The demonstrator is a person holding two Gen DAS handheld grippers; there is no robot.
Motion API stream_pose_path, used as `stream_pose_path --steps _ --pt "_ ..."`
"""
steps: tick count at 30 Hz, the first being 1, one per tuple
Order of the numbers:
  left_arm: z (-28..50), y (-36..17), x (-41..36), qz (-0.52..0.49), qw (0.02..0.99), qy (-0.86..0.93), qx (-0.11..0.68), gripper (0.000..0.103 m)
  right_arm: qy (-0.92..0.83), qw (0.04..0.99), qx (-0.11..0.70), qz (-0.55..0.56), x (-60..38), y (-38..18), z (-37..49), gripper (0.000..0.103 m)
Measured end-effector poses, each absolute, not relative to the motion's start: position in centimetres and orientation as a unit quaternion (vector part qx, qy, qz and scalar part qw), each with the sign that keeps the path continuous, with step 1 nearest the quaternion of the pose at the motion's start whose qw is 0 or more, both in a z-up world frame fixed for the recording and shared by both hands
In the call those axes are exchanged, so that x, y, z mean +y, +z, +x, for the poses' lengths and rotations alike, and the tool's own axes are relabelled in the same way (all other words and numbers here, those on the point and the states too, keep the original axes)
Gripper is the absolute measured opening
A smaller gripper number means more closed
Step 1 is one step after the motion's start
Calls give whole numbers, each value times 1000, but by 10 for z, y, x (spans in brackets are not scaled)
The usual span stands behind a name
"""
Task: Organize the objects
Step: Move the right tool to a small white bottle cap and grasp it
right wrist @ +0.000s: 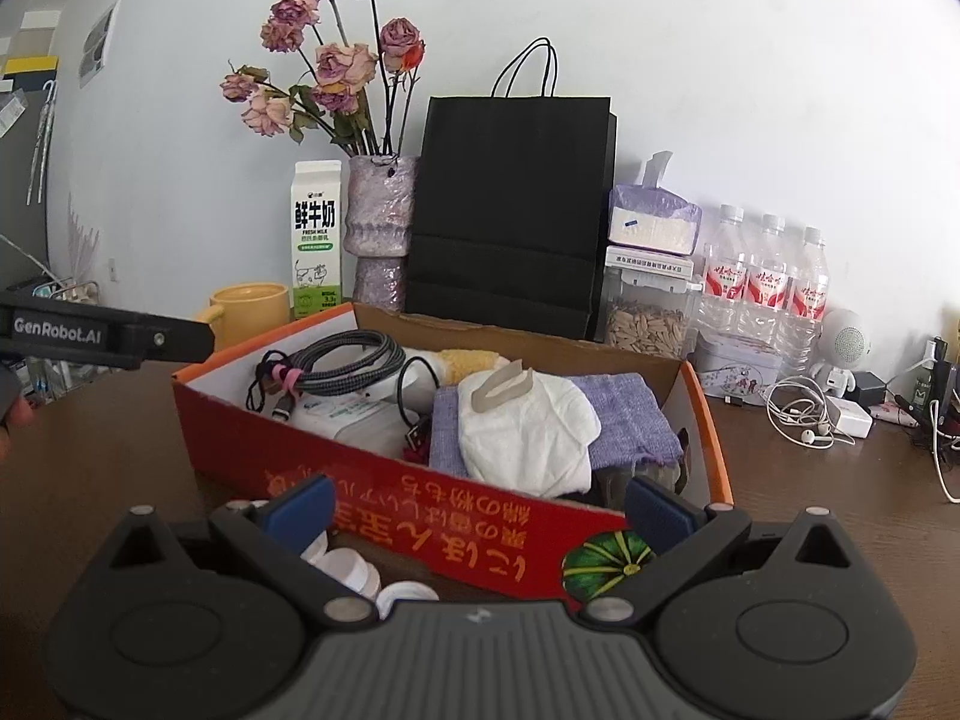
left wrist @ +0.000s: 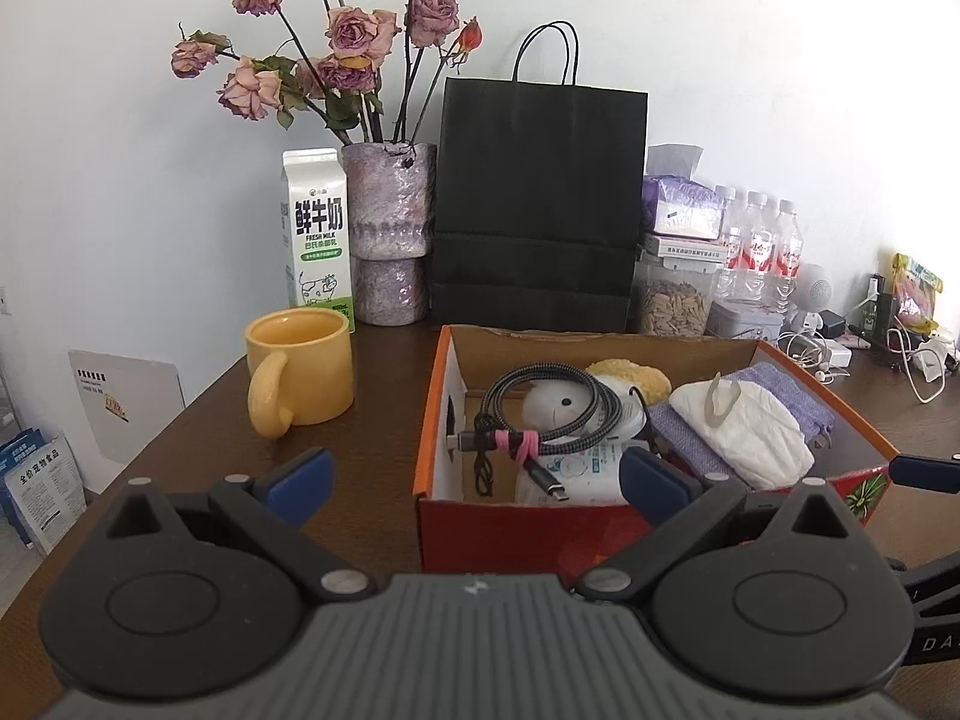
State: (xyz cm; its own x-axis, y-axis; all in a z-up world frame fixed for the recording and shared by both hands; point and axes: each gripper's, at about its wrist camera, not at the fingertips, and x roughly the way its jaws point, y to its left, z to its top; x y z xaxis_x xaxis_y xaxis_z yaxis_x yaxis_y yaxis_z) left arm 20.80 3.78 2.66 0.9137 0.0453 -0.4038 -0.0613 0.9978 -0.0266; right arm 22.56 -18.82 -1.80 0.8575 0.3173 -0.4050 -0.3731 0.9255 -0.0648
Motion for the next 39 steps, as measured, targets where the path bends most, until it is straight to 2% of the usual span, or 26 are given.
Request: stream_pose_path --steps 13,19,21,23,25,28,30,31,32,39 --pt "180 8 53 -26 967 40 251 103 186 943 262 -90 -189 -42 204 102" --pt "176 4 48 -27 964 37 261 103 191 936 280 -90 -186 -48 211 96" --pt "176 3 46 -25 963 36 265 103 193 934 287 -90 -185 -50 216 91" --pt "177 2 44 -25 963 35 268 103 200 932 289 -86 -183 -51 220 75" --pt "177 1 42 -24 962 34 270 103 210 928 295 -86 -180 -53 229 65" --pt "178 1 39 -23 961 32 272 103 215 926 298 -88 -176 -54 234 60" --pt "179 0 38 -24 961 30 274 103 220 923 302 -89 -173 -57 240 50" --pt "180 0 37 -24 961 29 276 103 224 921 306 -86 -172 -58 242 36" --pt "181 -1 36 -24 960 28 277 103 234 919 307 -76 -174 -58 244 27" --pt "194 -11 27 -16 955 14 296 103 228 929 283 -71 -180 -55 234 27"
